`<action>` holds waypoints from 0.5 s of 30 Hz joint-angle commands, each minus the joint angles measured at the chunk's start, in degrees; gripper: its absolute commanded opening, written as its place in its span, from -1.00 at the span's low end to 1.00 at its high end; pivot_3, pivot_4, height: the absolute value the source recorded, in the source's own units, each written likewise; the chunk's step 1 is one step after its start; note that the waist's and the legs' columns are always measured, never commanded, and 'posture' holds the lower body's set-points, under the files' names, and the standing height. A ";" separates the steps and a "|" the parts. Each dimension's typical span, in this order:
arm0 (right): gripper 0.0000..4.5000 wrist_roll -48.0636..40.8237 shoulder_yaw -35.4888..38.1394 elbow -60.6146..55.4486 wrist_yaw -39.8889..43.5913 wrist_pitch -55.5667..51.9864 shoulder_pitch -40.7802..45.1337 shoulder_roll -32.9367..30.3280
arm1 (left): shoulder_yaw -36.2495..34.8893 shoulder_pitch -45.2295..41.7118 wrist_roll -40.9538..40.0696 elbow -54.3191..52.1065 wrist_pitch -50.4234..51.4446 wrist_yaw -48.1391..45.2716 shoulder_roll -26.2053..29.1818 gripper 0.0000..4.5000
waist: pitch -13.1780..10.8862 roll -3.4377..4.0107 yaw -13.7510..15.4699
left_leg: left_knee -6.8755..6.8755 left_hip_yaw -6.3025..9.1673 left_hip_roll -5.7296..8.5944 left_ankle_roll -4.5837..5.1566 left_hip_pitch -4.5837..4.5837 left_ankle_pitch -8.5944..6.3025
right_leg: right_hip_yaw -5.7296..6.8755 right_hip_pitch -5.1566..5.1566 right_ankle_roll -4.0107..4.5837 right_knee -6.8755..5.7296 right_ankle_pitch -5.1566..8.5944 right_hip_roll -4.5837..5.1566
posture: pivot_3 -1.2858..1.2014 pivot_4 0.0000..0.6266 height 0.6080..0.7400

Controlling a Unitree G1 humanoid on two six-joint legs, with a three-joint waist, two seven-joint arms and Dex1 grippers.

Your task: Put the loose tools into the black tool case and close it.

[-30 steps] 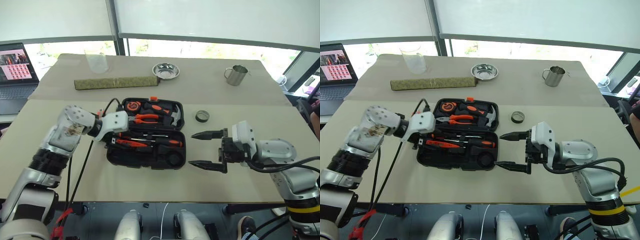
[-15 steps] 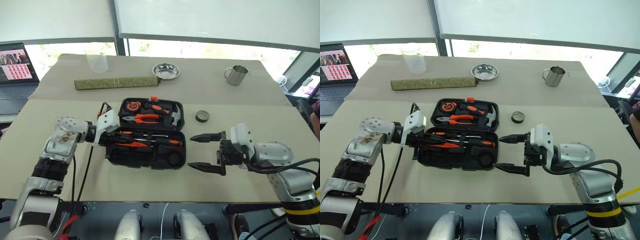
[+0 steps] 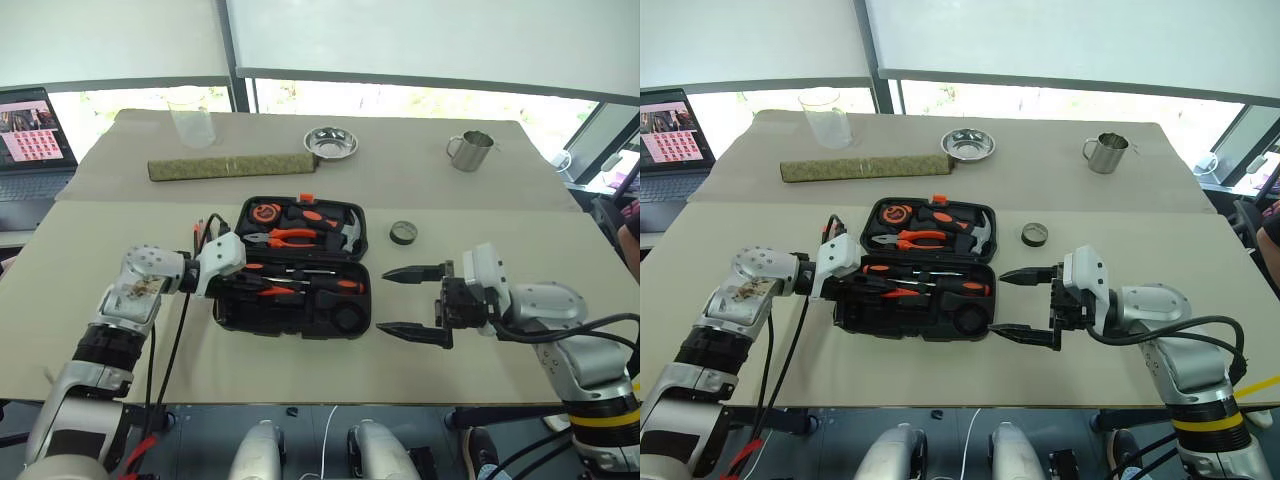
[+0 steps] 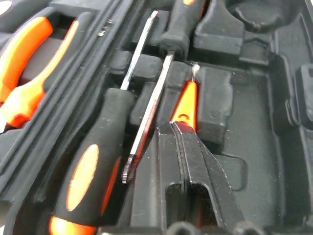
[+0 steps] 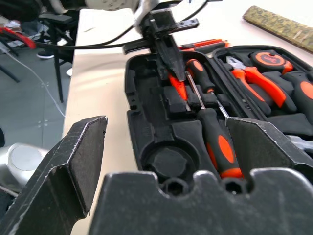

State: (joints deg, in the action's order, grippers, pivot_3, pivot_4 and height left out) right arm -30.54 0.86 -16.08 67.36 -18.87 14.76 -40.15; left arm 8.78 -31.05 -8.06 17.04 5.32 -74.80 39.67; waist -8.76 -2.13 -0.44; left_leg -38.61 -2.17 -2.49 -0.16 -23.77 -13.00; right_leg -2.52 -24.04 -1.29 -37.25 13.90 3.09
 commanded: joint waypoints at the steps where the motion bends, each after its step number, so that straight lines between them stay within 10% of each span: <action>1: 1.00 -0.45 1.17 -0.08 -0.22 1.42 1.12 0.21 | 0.36 3.67 2.05 1.34 2.43 4.06 -0.19 -0.99 | 0.02 0.01 -0.04 | 0.00 0.00 0.00 0.00 0.03 0.00 | 0.00 0.02 0.00 0.00 0.00 0.00 | 0.03 -0.52 1.00; 11: 1.00 -2.60 3.15 1.57 1.05 4.73 0.97 2.94 | -17.37 13.07 -11.59 -8.72 5.64 11.98 -1.62 -0.99 | 0.08 0.07 -0.87 | 0.00 -0.03 -0.13 0.06 0.63 -0.07 | 0.00 0.61 -0.01 0.06 0.01 -0.04 | 0.03 -0.52 1.00; 15: 1.00 -1.75 6.24 5.81 2.85 11.33 -1.58 3.75 | -32.38 28.89 -17.55 -19.54 3.52 16.68 -2.62 -0.56 | 0.06 0.04 -0.79 | 0.01 0.04 -0.26 0.05 0.45 -0.11 | -0.02 0.40 0.02 0.07 -0.01 -0.05 | 0.03 -0.52 1.00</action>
State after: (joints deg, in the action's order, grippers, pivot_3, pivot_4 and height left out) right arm -31.87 3.90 -11.62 69.00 -12.00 14.15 -36.63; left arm -15.31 -8.04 -22.56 3.51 10.82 -60.68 37.10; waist -8.70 -2.09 -1.22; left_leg -38.59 -2.12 -2.74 -0.10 -23.32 -13.12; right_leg -2.56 -23.65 -1.27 -37.17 13.89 3.07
